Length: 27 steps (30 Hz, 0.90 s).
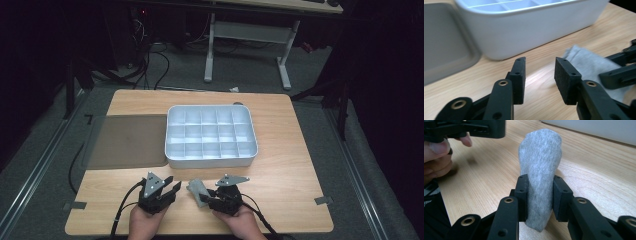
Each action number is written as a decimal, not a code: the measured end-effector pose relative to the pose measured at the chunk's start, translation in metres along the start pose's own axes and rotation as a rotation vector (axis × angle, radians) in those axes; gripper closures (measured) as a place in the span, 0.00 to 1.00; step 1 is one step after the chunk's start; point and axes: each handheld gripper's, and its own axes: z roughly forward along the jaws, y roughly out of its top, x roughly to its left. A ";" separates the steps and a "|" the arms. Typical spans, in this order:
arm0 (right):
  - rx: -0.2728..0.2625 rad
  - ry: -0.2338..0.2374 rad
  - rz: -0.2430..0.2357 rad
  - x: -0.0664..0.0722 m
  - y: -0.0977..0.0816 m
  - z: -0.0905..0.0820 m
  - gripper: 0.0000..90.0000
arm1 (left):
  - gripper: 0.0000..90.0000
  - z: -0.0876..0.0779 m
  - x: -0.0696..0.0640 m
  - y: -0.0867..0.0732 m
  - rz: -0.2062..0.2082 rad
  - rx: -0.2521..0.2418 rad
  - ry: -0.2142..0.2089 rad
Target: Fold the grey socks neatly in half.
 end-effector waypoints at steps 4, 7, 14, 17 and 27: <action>0.007 -0.004 0.002 0.000 0.001 -0.001 0.78 | 0.63 -0.003 0.004 -0.001 0.005 -0.001 0.025; 0.007 -0.009 -0.012 -0.001 0.000 -0.003 0.78 | 0.60 -0.002 0.004 -0.002 0.021 0.012 0.040; -0.046 -0.047 -0.042 -0.002 -0.002 -0.015 0.78 | 0.52 0.000 0.002 -0.003 0.046 0.026 0.030; -0.065 -0.076 -0.064 -0.004 -0.002 -0.023 0.78 | 0.50 -0.001 0.004 -0.003 0.048 0.021 0.016; -0.102 -0.129 -0.062 -0.019 -0.005 -0.040 0.78 | 0.47 -0.004 0.006 -0.002 0.058 0.012 0.012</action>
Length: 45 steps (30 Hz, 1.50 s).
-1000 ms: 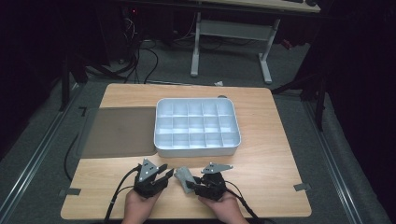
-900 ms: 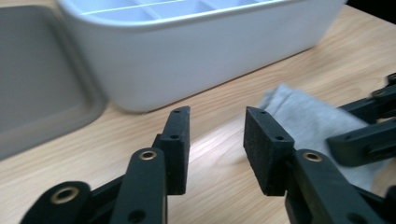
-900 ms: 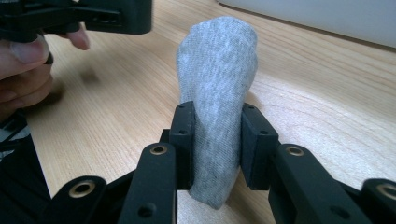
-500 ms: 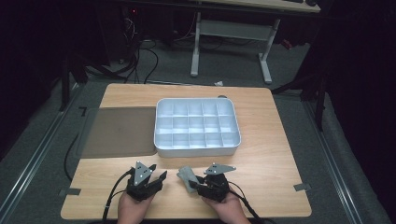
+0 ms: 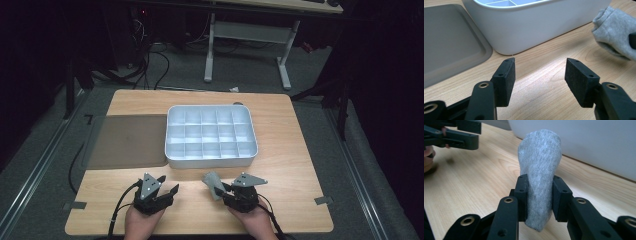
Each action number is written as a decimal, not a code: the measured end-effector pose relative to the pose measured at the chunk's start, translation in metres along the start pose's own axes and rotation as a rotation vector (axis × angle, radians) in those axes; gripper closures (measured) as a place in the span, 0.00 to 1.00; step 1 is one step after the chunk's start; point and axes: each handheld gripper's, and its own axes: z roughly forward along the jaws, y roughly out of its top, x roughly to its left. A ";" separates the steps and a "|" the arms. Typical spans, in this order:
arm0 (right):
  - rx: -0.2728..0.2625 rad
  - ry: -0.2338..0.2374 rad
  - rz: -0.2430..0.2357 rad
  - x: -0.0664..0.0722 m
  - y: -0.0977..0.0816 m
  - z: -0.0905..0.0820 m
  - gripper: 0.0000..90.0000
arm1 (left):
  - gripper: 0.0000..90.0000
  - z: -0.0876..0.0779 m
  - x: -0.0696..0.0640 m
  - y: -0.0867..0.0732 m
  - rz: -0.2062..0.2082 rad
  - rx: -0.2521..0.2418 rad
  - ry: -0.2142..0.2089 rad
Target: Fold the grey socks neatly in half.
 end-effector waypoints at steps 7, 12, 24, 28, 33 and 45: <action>-0.005 -0.015 0.030 -0.014 -0.004 -0.007 0.78 | 0.46 0.001 0.001 0.000 -0.001 0.009 0.007; -0.004 -0.036 0.035 -0.020 -0.006 -0.011 0.78 | 0.46 0.001 0.002 -0.001 -0.005 0.012 0.004; -0.015 -0.072 0.060 -0.036 -0.014 -0.026 0.79 | 0.47 0.000 0.004 -0.001 -0.016 0.009 0.006; -0.021 -0.094 0.076 -0.042 -0.018 -0.032 0.79 | 0.47 0.000 0.004 -0.001 -0.011 0.012 0.005; -0.028 -0.117 0.084 -0.049 -0.022 -0.041 0.79 | 0.46 -0.003 0.004 0.002 0.013 0.017 0.009; 0.010 -0.170 0.078 -0.054 -0.027 -0.050 0.78 | 0.46 -0.011 0.011 -0.008 0.011 0.022 -0.001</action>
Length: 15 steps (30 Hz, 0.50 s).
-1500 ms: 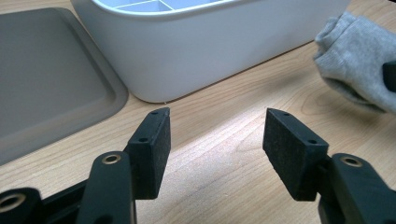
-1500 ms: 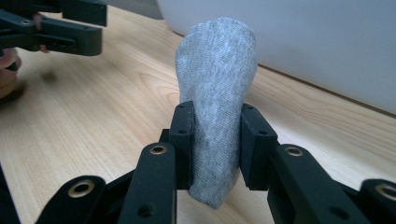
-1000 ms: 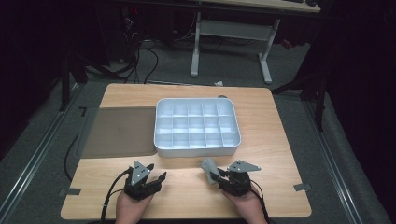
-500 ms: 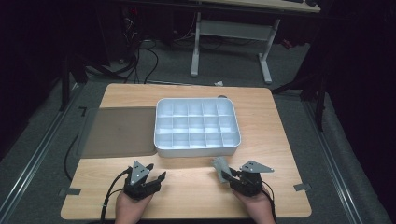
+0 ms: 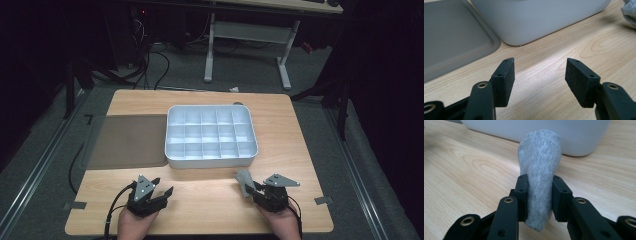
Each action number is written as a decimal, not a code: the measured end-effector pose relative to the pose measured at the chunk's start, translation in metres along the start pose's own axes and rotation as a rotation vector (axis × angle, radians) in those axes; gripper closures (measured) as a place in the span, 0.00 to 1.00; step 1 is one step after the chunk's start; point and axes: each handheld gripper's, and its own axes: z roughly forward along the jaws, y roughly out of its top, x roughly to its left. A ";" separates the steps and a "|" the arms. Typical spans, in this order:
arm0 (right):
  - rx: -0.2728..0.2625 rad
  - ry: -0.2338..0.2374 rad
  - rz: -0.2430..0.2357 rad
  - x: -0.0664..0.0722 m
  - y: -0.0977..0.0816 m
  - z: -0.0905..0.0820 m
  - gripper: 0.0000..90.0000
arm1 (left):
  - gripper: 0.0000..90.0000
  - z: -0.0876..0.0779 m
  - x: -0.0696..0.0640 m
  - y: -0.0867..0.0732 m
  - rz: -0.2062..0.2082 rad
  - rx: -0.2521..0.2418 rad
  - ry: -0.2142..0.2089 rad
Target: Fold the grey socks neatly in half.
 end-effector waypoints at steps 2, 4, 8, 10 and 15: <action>0.005 -0.008 -0.006 0.000 0.002 -0.001 0.78 | 0.46 -0.001 0.001 -0.001 -0.008 -0.004 -0.002; 0.016 -0.017 -0.015 0.000 0.004 -0.002 0.78 | 0.46 -0.003 0.001 -0.001 -0.010 -0.006 -0.006; 0.045 -0.032 -0.036 0.000 0.007 -0.003 0.78 | 0.46 -0.002 0.001 -0.001 -0.011 -0.007 -0.008; 0.063 -0.033 -0.042 0.001 0.009 -0.003 0.78 | 0.46 -0.002 0.001 -0.001 -0.014 -0.006 -0.009; 0.114 -0.037 -0.070 0.003 0.014 -0.002 0.78 | 0.46 -0.001 0.001 -0.002 -0.014 -0.003 -0.014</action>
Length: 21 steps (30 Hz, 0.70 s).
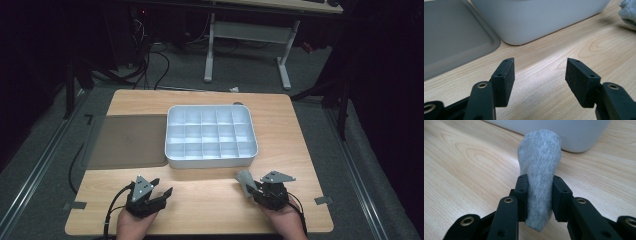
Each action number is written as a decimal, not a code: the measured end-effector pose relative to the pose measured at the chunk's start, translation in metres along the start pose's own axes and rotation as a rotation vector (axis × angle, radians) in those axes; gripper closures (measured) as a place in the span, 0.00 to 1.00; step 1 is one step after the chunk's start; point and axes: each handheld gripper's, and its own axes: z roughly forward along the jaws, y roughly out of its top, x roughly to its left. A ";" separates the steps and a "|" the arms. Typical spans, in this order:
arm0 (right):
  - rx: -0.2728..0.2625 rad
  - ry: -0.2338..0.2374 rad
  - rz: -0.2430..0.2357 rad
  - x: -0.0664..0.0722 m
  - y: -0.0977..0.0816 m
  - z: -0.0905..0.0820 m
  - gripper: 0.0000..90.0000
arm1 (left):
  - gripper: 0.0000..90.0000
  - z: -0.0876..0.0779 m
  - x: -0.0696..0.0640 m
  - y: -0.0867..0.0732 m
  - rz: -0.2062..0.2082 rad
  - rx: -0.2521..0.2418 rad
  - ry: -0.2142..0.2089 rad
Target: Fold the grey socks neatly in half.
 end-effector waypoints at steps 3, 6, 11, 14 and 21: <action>0.033 -0.001 -0.002 -0.001 0.002 0.001 0.78 | 0.46 0.002 -0.002 -0.001 0.007 0.005 -0.005; 0.059 -0.009 -0.011 -0.001 0.005 0.001 0.78 | 0.46 0.002 -0.004 0.000 0.011 0.006 -0.010; 0.109 -0.017 -0.030 -0.001 0.009 0.000 0.78 | 0.46 0.003 -0.006 -0.001 0.012 0.007 -0.018; 0.137 -0.023 -0.048 0.000 0.012 0.000 0.78 | 0.46 0.003 -0.007 -0.001 0.017 0.009 -0.022; 0.205 -0.024 -0.094 0.004 0.020 -0.001 0.78 | 0.46 0.002 -0.007 -0.001 0.017 0.009 -0.029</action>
